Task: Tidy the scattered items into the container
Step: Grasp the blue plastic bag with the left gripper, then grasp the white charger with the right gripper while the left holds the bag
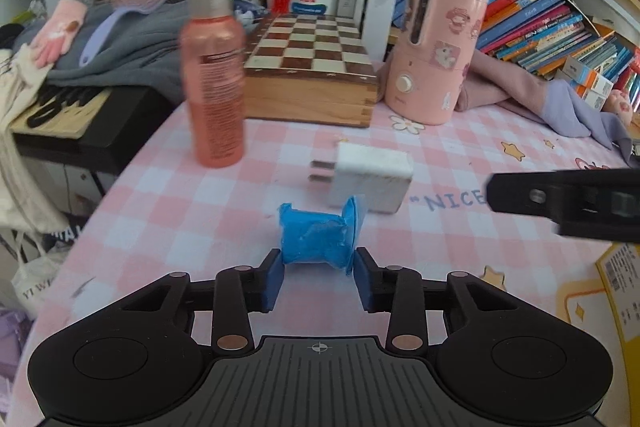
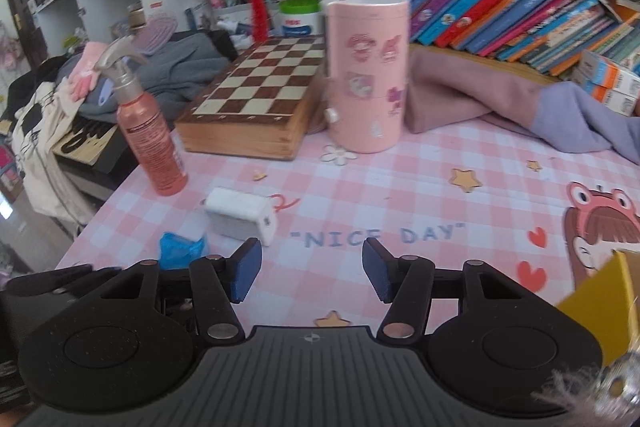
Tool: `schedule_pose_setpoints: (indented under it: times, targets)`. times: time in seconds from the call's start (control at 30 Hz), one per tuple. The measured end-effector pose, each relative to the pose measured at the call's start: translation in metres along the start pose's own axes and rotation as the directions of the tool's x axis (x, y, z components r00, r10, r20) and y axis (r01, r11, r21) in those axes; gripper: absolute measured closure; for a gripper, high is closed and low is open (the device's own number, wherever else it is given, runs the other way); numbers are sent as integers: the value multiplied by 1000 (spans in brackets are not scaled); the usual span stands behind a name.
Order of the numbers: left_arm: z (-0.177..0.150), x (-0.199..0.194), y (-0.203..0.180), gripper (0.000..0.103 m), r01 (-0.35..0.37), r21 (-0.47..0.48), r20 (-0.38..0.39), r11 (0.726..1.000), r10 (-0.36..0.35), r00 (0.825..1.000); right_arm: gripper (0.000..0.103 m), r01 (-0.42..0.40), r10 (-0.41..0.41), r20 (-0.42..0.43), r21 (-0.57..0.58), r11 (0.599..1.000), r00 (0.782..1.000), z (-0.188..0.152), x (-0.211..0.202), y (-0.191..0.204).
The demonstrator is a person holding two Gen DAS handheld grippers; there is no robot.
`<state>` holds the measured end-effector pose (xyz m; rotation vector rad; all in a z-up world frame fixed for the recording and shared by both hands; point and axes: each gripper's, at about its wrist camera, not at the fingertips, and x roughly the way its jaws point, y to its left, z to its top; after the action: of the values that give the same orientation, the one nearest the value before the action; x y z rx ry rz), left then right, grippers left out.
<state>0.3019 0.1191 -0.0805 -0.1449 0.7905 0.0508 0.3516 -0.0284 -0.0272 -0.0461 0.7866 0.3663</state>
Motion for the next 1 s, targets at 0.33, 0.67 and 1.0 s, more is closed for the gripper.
schedule_pose_setpoints:
  times: [0.33, 0.67, 1.0]
  targets:
    - [-14, -51, 34, 67, -9, -68, 13, 998, 10, 1000, 44, -86, 81, -76, -61, 994, 994, 1, 42, 33]
    - [-13, -66, 48, 67, -21, -112, 18, 994, 23, 1000, 41, -72, 65, -69, -90, 993, 995, 15, 80, 51]
    - [-11, -68, 44, 67, -5, -77, 20, 997, 7, 1000, 50, -46, 40, -72, -78, 996, 997, 20, 97, 48]
